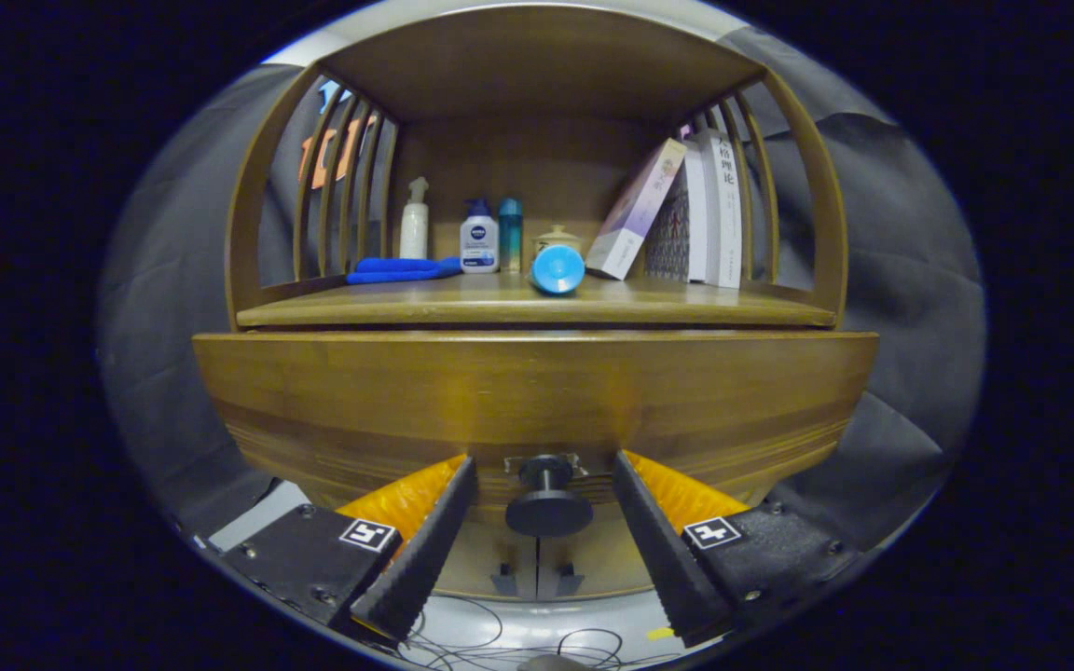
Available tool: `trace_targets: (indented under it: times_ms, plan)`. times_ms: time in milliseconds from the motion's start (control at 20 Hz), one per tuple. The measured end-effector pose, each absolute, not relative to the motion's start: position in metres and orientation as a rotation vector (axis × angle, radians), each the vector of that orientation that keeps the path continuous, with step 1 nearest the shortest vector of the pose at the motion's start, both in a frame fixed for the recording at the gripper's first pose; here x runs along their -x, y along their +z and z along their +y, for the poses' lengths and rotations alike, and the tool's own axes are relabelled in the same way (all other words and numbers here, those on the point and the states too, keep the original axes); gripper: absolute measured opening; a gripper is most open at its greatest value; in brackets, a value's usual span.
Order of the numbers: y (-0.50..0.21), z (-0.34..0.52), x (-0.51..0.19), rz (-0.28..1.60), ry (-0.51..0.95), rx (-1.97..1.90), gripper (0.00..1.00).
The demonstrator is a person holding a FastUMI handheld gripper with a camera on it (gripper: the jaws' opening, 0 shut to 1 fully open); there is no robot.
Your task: Pull open the drawer, take out the items inside it, and place them on the countertop above the cabinet.
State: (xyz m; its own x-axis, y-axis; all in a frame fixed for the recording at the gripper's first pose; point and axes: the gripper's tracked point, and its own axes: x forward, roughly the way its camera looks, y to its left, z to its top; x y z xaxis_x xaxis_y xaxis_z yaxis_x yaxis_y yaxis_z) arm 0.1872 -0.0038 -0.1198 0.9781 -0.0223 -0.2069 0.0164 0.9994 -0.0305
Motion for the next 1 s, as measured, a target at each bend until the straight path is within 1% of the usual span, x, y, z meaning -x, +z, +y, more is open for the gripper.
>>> trace_targets:
  times_ms: [350,550,850,1000]
  plan:
    - [-0.117,-0.003,-0.218,0.231,-0.016,0.017,0.98]
    - [-0.116,-0.002,-0.219,0.215,-0.019,0.020,0.98]
    - [-0.117,-0.003,-0.219,0.246,-0.021,0.020,0.98]
    - [-0.113,-0.012,-0.208,0.252,-0.048,0.006,0.98]
